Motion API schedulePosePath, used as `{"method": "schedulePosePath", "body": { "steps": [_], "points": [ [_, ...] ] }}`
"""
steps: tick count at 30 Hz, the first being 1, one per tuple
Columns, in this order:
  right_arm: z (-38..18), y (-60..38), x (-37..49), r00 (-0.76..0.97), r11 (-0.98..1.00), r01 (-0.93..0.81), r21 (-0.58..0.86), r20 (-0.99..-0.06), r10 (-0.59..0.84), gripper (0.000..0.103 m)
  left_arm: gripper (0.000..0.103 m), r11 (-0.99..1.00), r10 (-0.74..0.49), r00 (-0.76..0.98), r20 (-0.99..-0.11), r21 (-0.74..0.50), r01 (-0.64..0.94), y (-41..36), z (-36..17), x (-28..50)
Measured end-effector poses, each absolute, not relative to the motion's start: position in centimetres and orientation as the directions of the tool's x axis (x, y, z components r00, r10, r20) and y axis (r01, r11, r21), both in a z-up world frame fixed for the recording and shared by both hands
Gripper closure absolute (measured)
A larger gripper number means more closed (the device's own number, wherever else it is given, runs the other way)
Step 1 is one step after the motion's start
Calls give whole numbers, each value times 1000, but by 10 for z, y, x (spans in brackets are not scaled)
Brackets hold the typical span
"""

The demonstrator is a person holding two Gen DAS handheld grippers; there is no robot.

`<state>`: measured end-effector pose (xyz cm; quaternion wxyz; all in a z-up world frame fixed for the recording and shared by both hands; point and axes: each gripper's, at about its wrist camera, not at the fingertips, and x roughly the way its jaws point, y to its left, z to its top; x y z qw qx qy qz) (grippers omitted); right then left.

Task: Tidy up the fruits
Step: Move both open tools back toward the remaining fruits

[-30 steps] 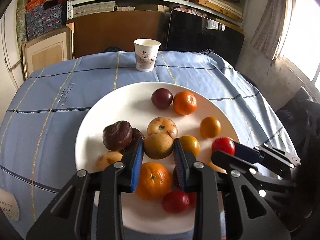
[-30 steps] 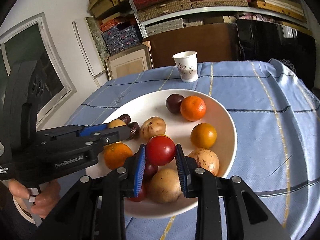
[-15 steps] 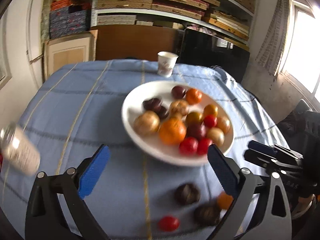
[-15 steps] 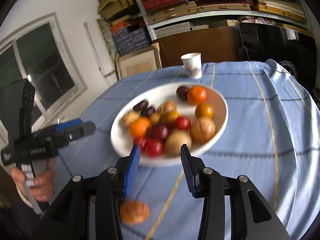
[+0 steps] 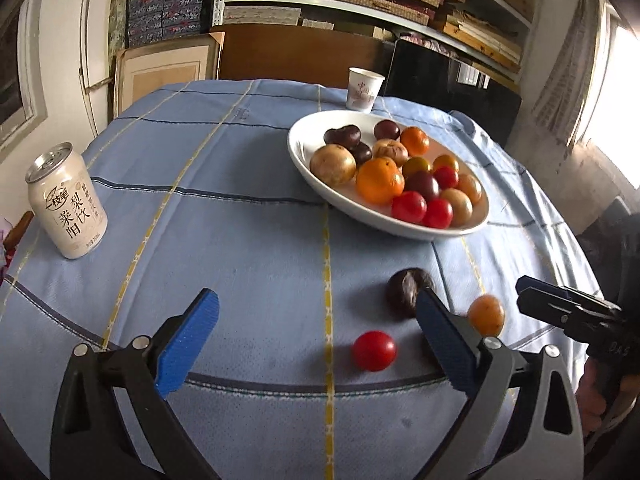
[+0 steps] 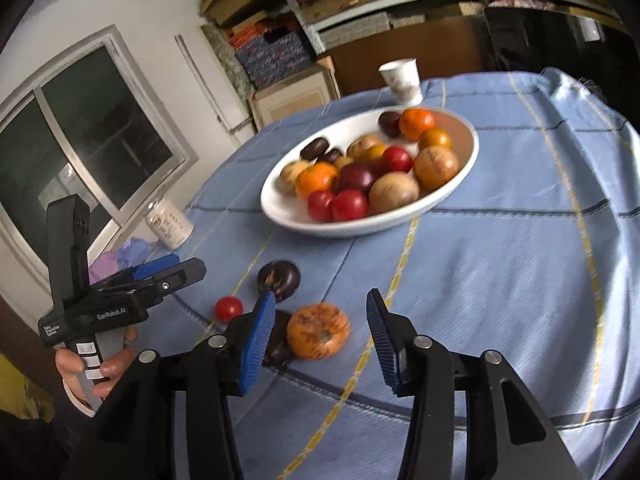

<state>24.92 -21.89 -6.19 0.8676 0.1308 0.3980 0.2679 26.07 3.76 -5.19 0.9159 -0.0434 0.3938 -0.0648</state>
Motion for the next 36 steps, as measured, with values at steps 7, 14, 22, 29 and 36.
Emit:
{"method": "schedulePosePath", "body": {
  "steps": [7,14,22,29,36],
  "points": [
    [-67,-213,251,529,835,-361,415,-646,550,55,5,988,-152,679,-718,-122,92,34,-51,259],
    [-72,-211,253,509,836,-360,414,-664,548,55,5,982,-181,666,-723,-164,89,38,-51,258],
    [-79,-211,257,485,823,-347,449,-666,567,55,5,982,-187,663,-725,-164,98,36,-51,255],
    [-86,-210,262,464,816,-330,475,-671,579,55,5,982,-185,667,-722,-159,101,35,-50,254],
    [-90,-211,264,452,810,-317,493,-673,586,55,5,983,-181,668,-722,-155,98,36,-50,252]
  ]
}}
